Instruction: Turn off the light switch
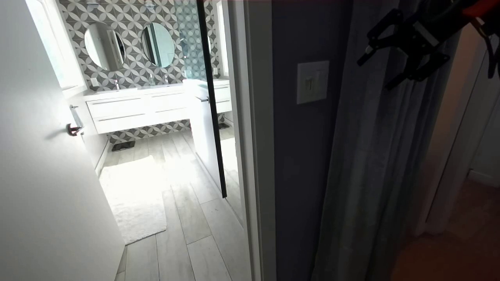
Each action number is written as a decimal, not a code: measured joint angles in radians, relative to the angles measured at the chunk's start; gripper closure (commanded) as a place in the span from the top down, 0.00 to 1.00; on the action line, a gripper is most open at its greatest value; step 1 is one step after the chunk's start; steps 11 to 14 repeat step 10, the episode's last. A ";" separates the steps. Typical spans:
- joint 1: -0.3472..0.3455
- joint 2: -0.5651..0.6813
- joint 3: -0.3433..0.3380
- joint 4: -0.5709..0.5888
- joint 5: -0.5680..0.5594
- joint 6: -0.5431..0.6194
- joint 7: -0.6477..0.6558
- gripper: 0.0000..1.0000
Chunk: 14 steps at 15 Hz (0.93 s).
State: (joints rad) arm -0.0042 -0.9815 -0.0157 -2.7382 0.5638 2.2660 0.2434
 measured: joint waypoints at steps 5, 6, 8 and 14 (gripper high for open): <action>-0.002 -0.052 0.009 0.007 -0.035 -0.075 0.006 1.00; -0.002 -0.057 0.012 0.009 -0.045 -0.084 0.006 1.00; -0.002 -0.063 0.016 0.010 -0.057 -0.095 0.006 1.00; -0.002 -0.062 0.016 0.010 -0.057 -0.095 0.005 1.00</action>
